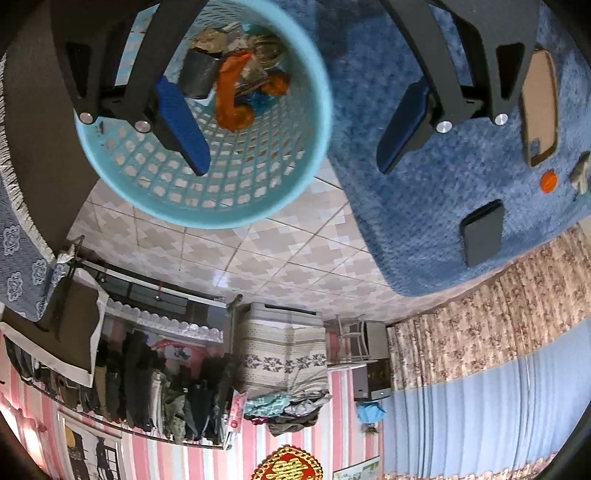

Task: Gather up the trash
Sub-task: 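Move both tools back over the bed toward the remaining items, then grasp the beige cloth bag on the blanket with the left tool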

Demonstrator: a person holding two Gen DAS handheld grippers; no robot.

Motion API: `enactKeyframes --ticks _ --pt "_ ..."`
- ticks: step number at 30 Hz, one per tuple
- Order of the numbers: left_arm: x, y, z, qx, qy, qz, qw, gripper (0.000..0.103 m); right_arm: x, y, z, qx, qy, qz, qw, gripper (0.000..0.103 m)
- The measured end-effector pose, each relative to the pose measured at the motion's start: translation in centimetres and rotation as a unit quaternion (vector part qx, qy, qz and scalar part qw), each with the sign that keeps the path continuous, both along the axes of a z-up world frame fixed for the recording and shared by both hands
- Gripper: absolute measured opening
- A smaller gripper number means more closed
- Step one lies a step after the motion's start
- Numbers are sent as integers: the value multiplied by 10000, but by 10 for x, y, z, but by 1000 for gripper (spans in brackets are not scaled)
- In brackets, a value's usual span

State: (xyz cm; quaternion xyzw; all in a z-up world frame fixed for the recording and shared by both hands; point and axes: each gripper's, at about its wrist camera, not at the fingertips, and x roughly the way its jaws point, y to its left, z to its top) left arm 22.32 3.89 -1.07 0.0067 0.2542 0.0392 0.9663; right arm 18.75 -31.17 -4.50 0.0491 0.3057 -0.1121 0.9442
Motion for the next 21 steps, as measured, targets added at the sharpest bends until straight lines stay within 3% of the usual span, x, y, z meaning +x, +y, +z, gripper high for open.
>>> enactKeyframes --ticks 14,21 --pt "-7 67 -35 -70 313 605 9977 97 2 34 -8 248 57 385 9989 90" --pt "8 94 -55 -263 566 774 9950 97 19 65 -12 303 177 739 9966 90"
